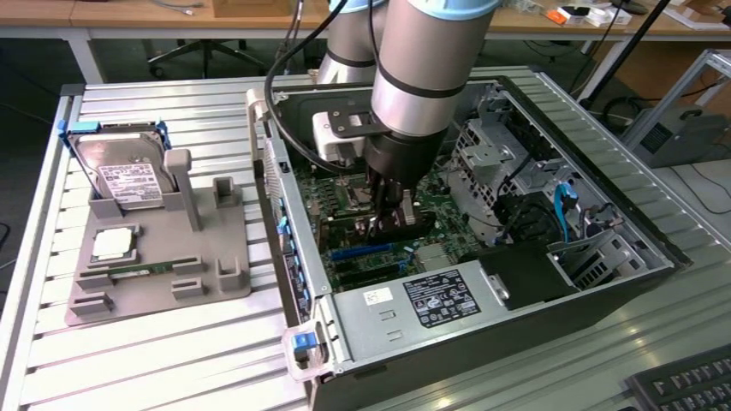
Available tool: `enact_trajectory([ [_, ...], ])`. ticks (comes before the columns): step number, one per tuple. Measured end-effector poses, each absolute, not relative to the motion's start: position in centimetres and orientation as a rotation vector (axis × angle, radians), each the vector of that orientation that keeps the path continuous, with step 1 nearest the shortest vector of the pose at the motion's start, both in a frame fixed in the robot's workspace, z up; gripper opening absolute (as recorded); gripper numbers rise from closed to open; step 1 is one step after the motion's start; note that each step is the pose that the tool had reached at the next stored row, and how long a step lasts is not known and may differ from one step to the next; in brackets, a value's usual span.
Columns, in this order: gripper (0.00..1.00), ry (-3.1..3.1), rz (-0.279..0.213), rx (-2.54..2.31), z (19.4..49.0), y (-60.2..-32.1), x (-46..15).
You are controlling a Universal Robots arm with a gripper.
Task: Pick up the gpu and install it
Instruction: 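Insert the gpu into the slot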
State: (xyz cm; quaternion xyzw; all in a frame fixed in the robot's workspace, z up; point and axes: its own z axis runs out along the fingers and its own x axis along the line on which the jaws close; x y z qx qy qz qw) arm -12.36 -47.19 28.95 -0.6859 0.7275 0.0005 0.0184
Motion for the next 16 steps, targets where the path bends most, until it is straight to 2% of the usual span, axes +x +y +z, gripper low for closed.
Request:
enact_trajectory([
  [16, 0.27, 2.259, 0.002, -2.130, 28.65, -47.20, -12.08],
])
